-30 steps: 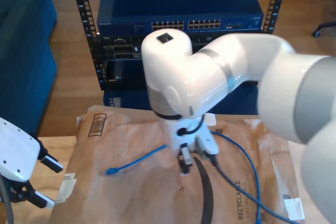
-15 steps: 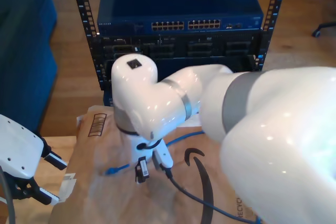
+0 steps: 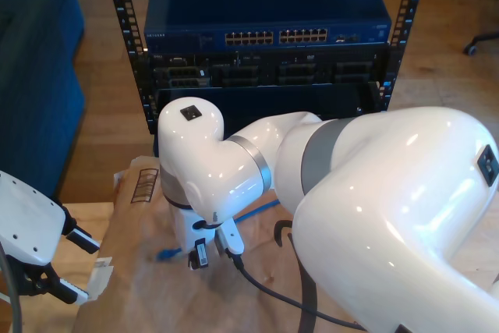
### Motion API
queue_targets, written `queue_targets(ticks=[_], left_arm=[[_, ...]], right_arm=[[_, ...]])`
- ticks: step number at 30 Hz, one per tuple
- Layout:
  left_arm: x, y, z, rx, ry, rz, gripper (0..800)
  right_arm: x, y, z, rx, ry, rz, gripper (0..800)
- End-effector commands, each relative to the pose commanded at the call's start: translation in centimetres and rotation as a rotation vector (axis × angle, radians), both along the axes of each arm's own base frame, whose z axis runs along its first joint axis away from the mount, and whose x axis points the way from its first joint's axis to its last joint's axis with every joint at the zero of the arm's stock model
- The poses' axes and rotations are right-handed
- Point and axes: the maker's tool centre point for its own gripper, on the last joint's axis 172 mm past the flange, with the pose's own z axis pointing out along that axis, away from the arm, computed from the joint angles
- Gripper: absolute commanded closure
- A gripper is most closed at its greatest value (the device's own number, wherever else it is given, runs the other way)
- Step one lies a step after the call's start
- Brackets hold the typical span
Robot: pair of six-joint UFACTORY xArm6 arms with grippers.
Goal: Grab the cable and plug it in
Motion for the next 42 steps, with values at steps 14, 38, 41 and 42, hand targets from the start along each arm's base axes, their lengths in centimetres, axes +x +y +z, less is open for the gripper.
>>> queue_targets(ticks=[14,38,41,42], left_arm=[[2.8,-4.0,2.0,0.048,-0.016,-0.073,0],[9.3,-18.0,6.4,-0.098,-0.138,-0.186,0],[9.0,-18.0,6.4,-0.102,-0.130,-0.190,0],[9.0,-18.0,6.4,-0.102,-0.130,-0.190,0]], right_arm=[[0.7,-1.2,4.5,0.042,-0.039,-0.056,789],[-3.0,-18.3,17.6,0.168,0.095,-0.361,388],[-4.0,-18.8,17.2,0.151,0.128,-0.362,119],[-4.3,-19.1,16.9,0.145,0.143,-0.368,97]])
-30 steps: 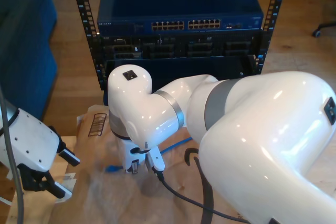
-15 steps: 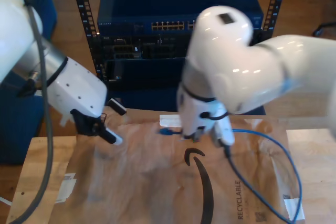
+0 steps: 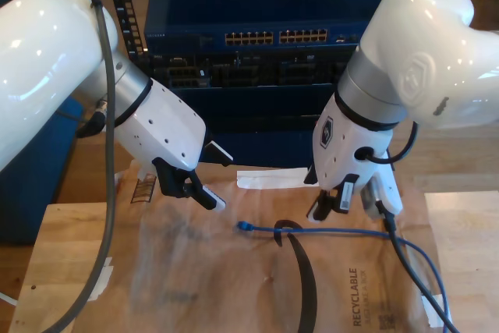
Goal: Grab the cable and plug it in
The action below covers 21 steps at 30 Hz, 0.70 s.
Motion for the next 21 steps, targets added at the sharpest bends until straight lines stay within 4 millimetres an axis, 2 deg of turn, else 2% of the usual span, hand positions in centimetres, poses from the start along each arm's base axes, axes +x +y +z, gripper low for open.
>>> queue_targets(ticks=[3,5,10,12,14,16,21], left_arm=[[-0.1,0.3,-0.1,0.006,0.002,0.000,0],[-0.2,0.5,0.0,0.007,0.000,0.003,0],[0.4,2.7,-0.3,0.024,0.003,0.046,0],[0.4,2.8,-0.3,0.024,0.003,0.048,0],[0.3,3.0,-0.5,0.023,0.009,0.054,0],[-0.1,3.1,-1.1,0.023,0.025,0.057,0],[-0.4,3.4,-1.6,0.027,0.036,0.060,0]], right_arm=[[-0.7,-0.7,-1.6,-0.016,0.028,-0.006,8],[-0.5,-0.7,-2.0,-0.020,0.016,-0.005,6],[3.4,-0.2,-2.6,0.011,-0.124,-0.054,6],[4.9,0.2,-3.0,0.018,-0.156,-0.066,6],[5.4,0.4,-4.2,0.010,-0.134,-0.068,6],[6.2,1.4,-5.2,0.005,-0.111,-0.061,6],[7.0,5.3,-8.5,-0.025,-0.054,0.006,6]])
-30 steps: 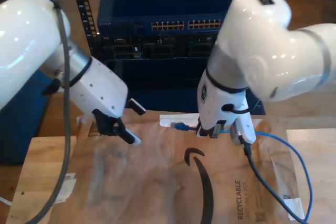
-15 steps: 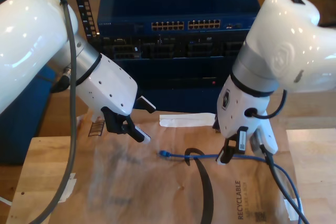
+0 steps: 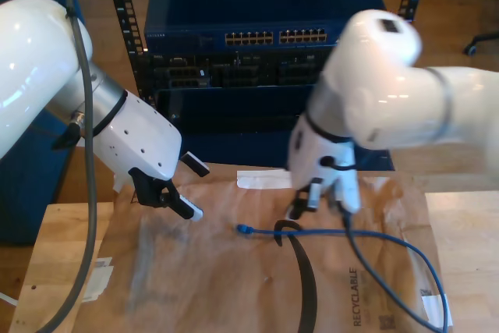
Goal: Grab the cable and plug it in
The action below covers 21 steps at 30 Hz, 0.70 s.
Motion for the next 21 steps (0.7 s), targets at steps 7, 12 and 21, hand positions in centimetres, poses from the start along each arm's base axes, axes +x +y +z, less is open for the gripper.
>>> queue_targets(ticks=[7,12,21], left_arm=[[-0.7,0.4,-0.9,0.017,0.017,-0.009,0],[-0.8,0.4,-1.2,0.021,0.024,-0.007,0],[-0.2,2.4,-1.6,0.019,0.025,0.040,0]], right_arm=[[-0.5,3.0,-3.1,-0.022,0.005,0.013,6],[-0.6,2.6,-5.8,-0.053,0.060,-0.040,7],[-0.6,1.4,-7.6,-0.080,0.093,-0.072,7]])
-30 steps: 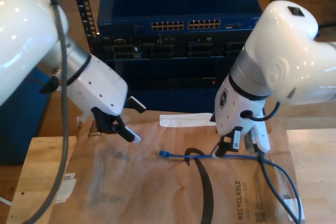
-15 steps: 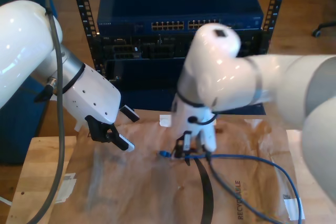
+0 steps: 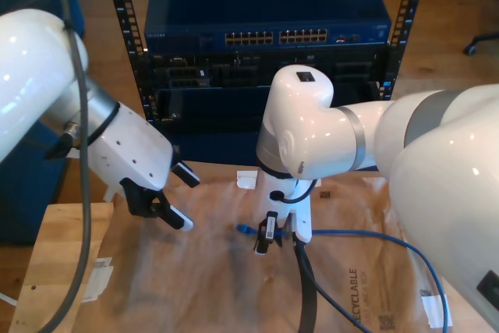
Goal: Grab the cable and plug it in
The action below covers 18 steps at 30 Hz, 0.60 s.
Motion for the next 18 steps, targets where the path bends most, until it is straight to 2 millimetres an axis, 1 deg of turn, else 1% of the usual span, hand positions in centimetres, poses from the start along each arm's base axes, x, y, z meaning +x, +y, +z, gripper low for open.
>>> queue_targets(ticks=[3,6,8,13,18], left_arm=[[-0.2,1.3,-0.6,0.021,0.003,0.004,0],[-0.6,1.9,-1.2,0.040,0.013,-0.004,0],[-0.7,1.9,-1.3,0.042,0.016,-0.005,0],[-0.9,1.9,-1.5,0.041,0.021,-0.004,0],[-0.9,1.9,-1.6,0.040,0.023,-0.004,0]], right_arm=[[0.0,-0.5,-0.7,-0.012,0.016,-0.030,8],[0.2,-1.1,-1.2,-0.027,0.023,-0.062,30],[0.3,-1.4,-1.3,-0.037,0.022,-0.069,41],[0.3,-1.9,-1.7,-0.068,0.022,-0.084,119],[0.1,-2.6,-2.2,-0.121,0.009,-0.088,143]])
